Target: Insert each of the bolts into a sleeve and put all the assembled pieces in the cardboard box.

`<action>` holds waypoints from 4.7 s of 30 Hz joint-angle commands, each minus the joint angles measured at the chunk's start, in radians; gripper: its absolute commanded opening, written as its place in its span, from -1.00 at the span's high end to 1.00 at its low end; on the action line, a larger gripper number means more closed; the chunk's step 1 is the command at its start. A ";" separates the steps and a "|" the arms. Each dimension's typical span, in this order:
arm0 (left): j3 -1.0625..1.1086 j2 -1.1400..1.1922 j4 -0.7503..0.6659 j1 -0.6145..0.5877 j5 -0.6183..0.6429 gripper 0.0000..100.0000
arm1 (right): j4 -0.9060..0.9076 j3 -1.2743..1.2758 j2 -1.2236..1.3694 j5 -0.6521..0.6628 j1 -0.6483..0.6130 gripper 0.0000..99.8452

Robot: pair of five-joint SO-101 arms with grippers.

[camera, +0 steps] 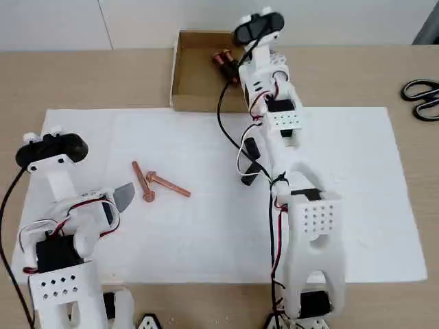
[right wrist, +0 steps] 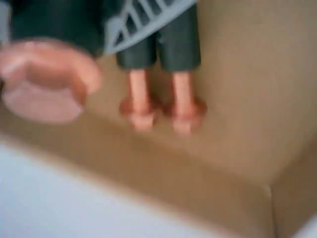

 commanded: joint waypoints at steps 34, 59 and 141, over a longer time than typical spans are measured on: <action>-0.005 -0.009 -0.005 -0.005 -0.002 0.37 | -0.025 -0.210 0.153 0.008 0.048 0.68; -0.008 -0.009 0.000 -0.005 -0.002 0.37 | 0.638 -0.990 0.154 0.011 0.067 0.68; -0.232 -0.009 0.201 -0.009 -0.104 0.37 | 1.399 0.249 -0.733 0.012 0.130 0.68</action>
